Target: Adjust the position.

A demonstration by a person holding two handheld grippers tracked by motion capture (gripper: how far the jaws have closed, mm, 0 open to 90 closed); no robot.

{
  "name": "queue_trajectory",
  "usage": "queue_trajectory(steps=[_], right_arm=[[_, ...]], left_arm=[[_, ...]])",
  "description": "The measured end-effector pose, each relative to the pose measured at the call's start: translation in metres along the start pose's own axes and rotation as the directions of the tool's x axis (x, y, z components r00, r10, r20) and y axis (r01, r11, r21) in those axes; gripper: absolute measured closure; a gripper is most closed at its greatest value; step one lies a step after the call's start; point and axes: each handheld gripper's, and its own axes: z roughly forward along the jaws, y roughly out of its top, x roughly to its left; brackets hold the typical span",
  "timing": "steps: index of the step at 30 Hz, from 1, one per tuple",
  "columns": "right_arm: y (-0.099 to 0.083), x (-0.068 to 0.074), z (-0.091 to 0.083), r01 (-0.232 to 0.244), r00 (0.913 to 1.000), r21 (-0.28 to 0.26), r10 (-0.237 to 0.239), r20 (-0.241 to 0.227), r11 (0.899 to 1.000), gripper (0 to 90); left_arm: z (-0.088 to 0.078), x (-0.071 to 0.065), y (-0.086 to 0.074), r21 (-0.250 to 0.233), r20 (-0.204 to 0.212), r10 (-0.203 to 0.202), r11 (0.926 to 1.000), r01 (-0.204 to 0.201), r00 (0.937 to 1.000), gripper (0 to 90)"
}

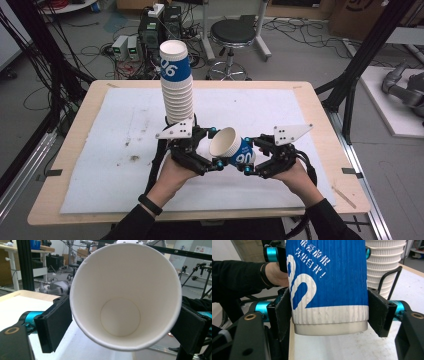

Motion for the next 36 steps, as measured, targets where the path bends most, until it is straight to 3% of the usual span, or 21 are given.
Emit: queue_trajectory(steps=[3,9,16,21,26,29,30,34,35,36], right_arm=[[-0.001,0.0,0.001,-0.007,1.0,-0.004,0.007,0.005,1.0,29.2],[-0.004,-0.001,0.002,-0.022,0.9998,-0.012,0.022,0.005,1.0,29.3],[-0.002,0.002,0.004,-0.003,0.9996,0.037,0.002,0.026,0.999,24.7],[0.002,0.006,0.007,0.038,0.9982,0.14,-0.044,0.041,0.989,21.3],[0.0,0.011,0.021,0.072,0.995,0.223,-0.086,0.052,0.972,21.3],[-0.004,0.012,0.029,0.074,0.9945,0.235,-0.089,0.054,0.969,21.3],[-0.004,0.012,0.032,0.07,0.9944,0.237,-0.086,0.061,0.969,21.3],[-0.008,0.012,0.037,0.074,0.9942,0.243,-0.091,0.058,0.967,29.6],[-0.009,0.012,0.037,0.069,0.9948,0.23,-0.084,0.056,0.971,29.8],[-0.009,0.011,0.037,0.065,0.9955,0.222,-0.079,0.053,0.973,29.8]], left_arm=[[0.0,0.0,0.0,-0.01,0.016,-0.003,0.9999,0.003,0.9999,17.7],[-0.001,0.001,0.0,-0.005,0.025,-0.002,1.0,0.002,0.9997,22.2],[-0.003,0.0,0.006,0.089,0.02,0.032,0.9954,-0.034,0.9993,23.8],[-0.002,-0.003,0.016,0.199,0.026,0.074,0.977,-0.078,0.9969,24.1],[0.002,-0.01,0.026,0.337,0.018,0.147,0.9303,-0.144,0.989,24.2],[0.005,-0.012,0.029,0.388,0.025,0.162,0.9079,-0.158,0.9865,24.4],[0.007,-0.013,0.029,0.397,0.027,0.163,0.9035,-0.16,0.9862,24.4],[0.009,-0.015,0.031,0.4,0.034,0.168,0.901,-0.168,0.9852,24.3],[0.009,-0.014,0.031,0.398,0.034,0.17,0.9016,-0.169,0.9848,23.7],[0.009,-0.014,0.03,0.383,0.026,0.162,0.9099,-0.16,0.9864,22.6]])
